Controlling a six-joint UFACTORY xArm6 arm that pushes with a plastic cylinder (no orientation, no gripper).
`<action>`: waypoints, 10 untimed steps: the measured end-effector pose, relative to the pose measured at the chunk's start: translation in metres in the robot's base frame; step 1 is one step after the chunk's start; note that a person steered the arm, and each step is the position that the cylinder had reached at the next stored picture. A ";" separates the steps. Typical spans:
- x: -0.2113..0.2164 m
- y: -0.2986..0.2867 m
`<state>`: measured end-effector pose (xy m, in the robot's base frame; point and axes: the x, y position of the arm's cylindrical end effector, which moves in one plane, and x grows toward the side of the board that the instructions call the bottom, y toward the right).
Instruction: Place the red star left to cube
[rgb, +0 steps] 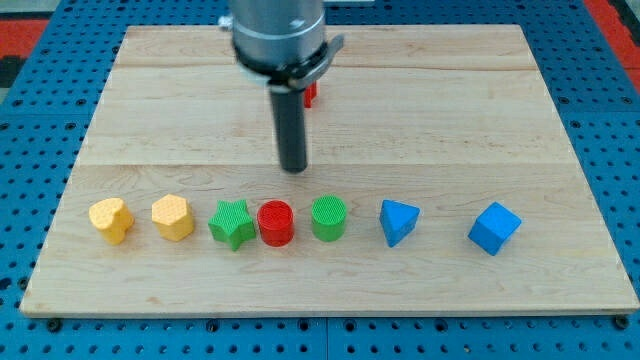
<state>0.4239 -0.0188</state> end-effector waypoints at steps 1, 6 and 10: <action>-0.012 -0.004; 0.027 -0.109; -0.120 -0.031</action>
<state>0.3040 -0.0494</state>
